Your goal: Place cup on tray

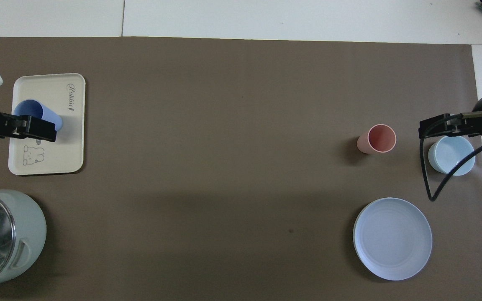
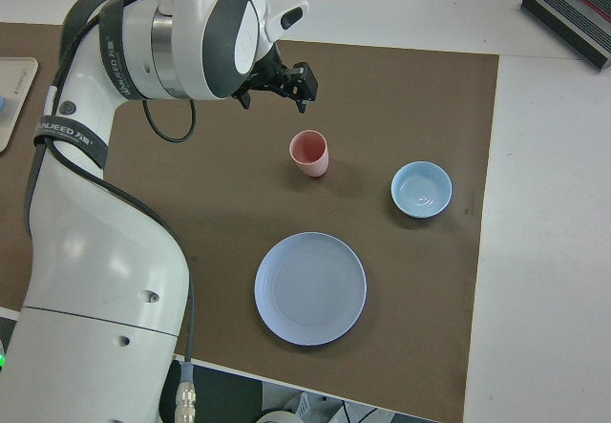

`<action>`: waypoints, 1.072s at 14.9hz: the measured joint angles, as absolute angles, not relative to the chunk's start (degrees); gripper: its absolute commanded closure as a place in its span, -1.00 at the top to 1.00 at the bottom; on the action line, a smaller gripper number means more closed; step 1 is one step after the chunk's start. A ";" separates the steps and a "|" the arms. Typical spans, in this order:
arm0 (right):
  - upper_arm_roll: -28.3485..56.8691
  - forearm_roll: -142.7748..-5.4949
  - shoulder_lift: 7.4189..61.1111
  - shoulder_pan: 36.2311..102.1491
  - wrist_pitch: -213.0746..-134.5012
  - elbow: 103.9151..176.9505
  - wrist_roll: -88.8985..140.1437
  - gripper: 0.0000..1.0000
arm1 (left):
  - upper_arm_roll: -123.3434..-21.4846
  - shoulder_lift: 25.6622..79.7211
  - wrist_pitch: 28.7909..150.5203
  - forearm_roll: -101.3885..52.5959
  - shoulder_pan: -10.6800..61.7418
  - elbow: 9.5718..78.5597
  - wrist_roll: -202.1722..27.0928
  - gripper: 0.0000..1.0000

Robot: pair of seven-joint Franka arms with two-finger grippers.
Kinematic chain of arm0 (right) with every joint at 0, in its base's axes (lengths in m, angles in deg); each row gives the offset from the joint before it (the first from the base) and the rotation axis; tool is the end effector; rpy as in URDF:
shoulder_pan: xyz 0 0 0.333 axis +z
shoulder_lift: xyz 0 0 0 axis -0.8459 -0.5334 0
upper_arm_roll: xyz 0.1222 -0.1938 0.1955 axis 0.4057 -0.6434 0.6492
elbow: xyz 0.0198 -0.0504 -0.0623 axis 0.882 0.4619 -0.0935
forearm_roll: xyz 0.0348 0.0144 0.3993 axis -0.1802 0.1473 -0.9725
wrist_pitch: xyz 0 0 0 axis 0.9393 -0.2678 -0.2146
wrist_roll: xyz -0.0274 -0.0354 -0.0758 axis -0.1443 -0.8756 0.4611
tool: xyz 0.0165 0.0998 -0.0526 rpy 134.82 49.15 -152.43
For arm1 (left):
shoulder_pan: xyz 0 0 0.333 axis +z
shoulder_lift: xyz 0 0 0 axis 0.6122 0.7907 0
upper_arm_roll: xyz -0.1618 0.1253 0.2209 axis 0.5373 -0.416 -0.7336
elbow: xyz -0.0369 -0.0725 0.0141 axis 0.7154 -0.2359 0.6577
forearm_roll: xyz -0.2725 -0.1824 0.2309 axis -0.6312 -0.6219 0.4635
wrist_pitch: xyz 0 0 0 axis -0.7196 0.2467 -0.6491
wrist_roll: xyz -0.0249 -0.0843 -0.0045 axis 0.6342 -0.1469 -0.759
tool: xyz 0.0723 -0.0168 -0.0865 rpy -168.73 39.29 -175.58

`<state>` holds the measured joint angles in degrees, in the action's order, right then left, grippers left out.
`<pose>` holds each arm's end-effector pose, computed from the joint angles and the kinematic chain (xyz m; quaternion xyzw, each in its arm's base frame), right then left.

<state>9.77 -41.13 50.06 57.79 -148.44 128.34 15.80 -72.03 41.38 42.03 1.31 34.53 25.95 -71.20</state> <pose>0.5631 0.0224 0.5993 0.9997 0.0093 0.0099 0.0209 0.5533 -0.0638 0.6086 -0.9978 0.0657 -0.0090 0.0045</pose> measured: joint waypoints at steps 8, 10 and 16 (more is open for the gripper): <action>9.86 -40.87 49.83 58.74 -145.96 127.74 13.17 1.00 | -72.04 41.39 42.04 0.75 34.54 25.97 -71.20 1.00; 9.87 -41.26 49.84 58.85 -145.59 127.84 11.18 1.00 | -72.04 41.39 42.04 0.56 34.57 25.97 -71.20 1.00; 9.91 -41.65 49.84 58.90 -145.03 127.87 9.77 1.00 | -72.05 41.39 42.02 0.48 34.58 25.98 -69.49 1.00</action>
